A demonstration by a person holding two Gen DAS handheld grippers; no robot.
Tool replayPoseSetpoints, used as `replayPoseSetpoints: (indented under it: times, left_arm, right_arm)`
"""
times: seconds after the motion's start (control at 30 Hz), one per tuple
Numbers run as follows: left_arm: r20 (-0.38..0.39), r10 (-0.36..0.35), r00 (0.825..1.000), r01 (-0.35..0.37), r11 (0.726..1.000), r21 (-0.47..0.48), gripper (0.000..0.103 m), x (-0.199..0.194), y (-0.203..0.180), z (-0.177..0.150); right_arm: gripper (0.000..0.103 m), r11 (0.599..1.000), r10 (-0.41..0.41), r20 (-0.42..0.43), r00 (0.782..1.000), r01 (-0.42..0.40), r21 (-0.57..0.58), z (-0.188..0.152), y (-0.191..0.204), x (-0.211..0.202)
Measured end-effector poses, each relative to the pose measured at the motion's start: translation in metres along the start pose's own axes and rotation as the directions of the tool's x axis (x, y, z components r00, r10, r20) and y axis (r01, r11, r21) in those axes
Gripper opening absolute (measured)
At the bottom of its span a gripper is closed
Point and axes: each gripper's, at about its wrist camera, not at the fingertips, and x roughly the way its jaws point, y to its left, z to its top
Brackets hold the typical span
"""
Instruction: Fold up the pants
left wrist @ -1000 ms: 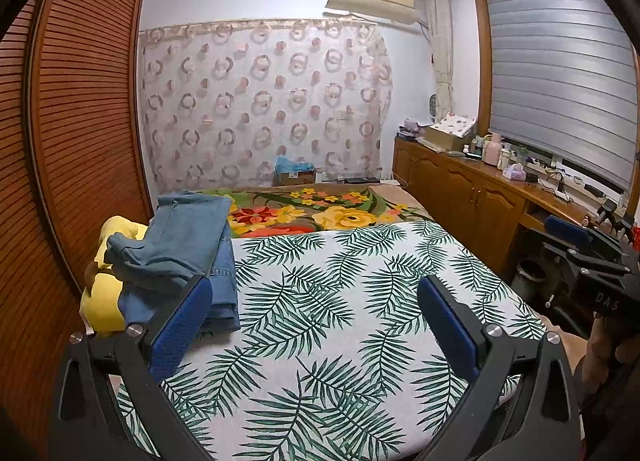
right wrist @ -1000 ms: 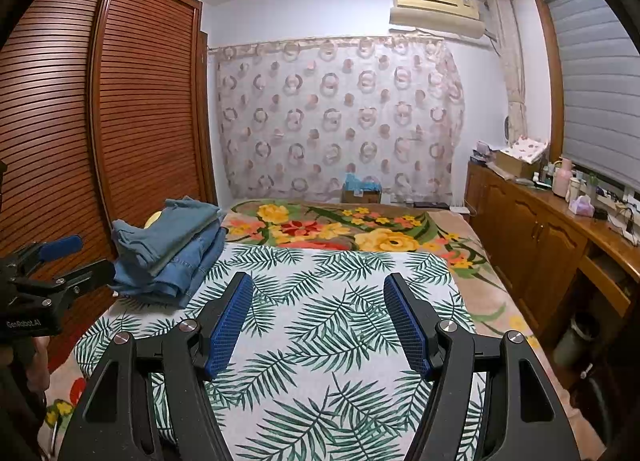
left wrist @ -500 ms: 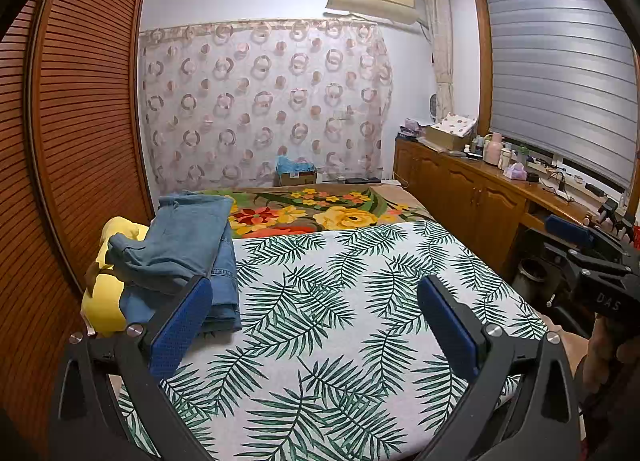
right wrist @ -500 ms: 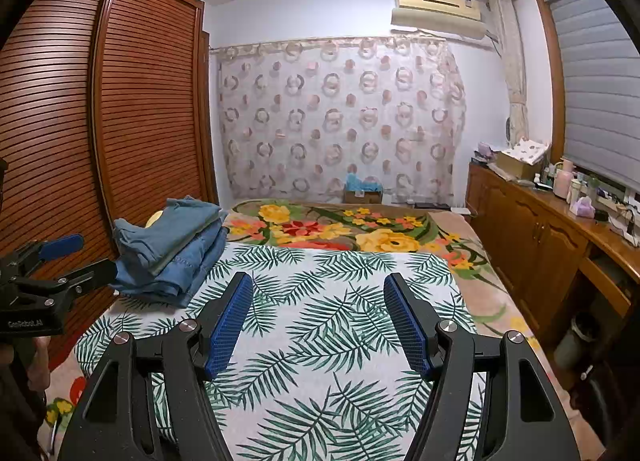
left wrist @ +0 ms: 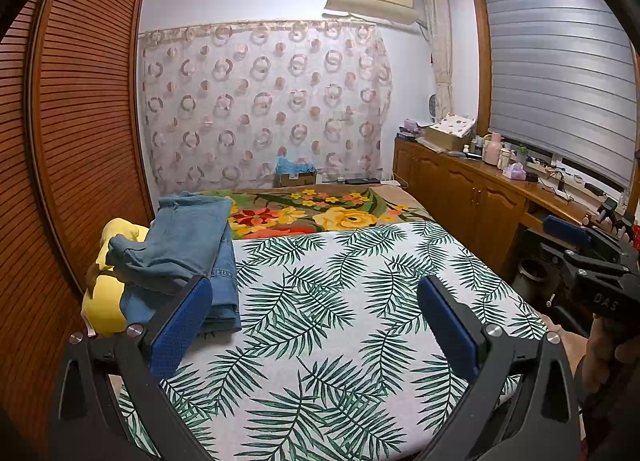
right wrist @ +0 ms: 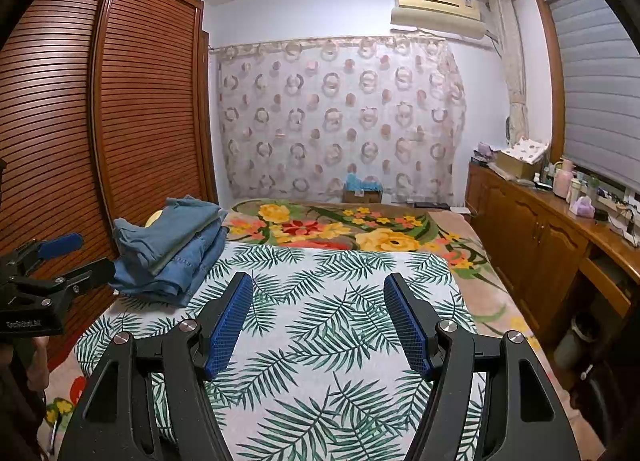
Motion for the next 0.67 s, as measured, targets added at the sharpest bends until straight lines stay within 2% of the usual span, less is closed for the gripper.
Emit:
replayPoseSetpoints:
  times: [0.67]
  left_arm:
    - [0.001,0.002,1.000,-0.002,1.000,0.001,0.102,0.0001,-0.0005,-0.0005]
  right_arm:
    - [0.070,1.000,0.005,-0.001,1.000,-0.005,0.002,0.0004,-0.0007,-0.0002]
